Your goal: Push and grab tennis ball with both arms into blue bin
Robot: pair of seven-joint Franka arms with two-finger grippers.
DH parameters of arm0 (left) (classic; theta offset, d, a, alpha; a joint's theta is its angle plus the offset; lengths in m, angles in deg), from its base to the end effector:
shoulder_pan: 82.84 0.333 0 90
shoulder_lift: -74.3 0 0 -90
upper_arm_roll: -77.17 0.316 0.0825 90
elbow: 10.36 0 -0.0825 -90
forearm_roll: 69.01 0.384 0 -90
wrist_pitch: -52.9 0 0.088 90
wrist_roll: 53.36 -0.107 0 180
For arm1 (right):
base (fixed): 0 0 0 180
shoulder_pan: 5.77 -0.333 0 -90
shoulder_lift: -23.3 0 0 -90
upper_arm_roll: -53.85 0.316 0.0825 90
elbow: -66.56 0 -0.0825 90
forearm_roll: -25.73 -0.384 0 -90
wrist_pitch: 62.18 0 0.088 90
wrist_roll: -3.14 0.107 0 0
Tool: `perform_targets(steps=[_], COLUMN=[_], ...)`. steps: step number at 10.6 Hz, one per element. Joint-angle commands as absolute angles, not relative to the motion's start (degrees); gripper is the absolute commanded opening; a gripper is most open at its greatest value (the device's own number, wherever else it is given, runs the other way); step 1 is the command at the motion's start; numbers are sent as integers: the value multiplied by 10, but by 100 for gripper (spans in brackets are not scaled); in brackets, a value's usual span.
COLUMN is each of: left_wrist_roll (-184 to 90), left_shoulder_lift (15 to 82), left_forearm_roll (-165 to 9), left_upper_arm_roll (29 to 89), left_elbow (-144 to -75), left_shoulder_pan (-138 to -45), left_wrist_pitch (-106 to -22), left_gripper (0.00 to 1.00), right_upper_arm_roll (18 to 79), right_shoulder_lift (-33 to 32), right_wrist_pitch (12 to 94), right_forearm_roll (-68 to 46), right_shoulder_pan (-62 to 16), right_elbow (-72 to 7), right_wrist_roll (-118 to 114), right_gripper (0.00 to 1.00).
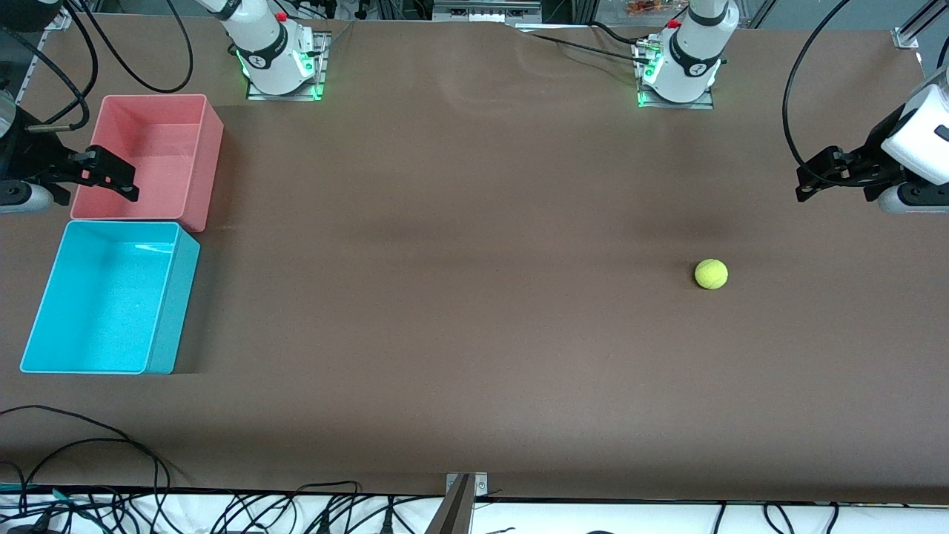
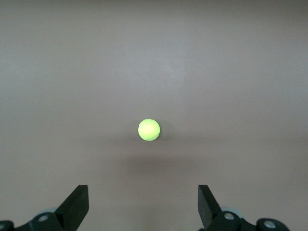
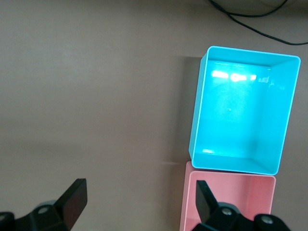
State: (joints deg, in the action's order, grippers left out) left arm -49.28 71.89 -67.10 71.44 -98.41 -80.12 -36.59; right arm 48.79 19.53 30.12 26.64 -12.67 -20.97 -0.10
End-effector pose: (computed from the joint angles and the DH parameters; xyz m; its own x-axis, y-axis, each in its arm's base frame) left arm 0.5660 -0.0249 0.6164 0.9997 0.0190 -0.0146 0.0185 -0.9994 -0.0302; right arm 0.5784 0.0187 0.6114 0.9959 0.0895 0.0164 0.0891 -0.9958 0.0226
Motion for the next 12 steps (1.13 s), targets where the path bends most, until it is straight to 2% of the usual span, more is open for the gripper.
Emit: perform_targets(steps=[1, 12], left_wrist_roll=[-488, -488], left_shoulder_lift=[710, 710], left_forearm_roll=[-660, -662], left_upper_arm_roll=[711, 711], left_elbow=[-961, -961], left_shoulder_pan=[-799, -798], left_wrist_pitch=[-350, -350], left_gripper=[100, 100], right_upper_arm_roll=[489, 486], right_shoulder_lift=[197, 191], right_wrist_pitch=[288, 289], right_forearm_roll=[273, 272], right_shoulder_pan=[-126, -125], right_elbow=[-199, -201], right_wrist_roll=[-7, -7], right_gripper=[100, 100])
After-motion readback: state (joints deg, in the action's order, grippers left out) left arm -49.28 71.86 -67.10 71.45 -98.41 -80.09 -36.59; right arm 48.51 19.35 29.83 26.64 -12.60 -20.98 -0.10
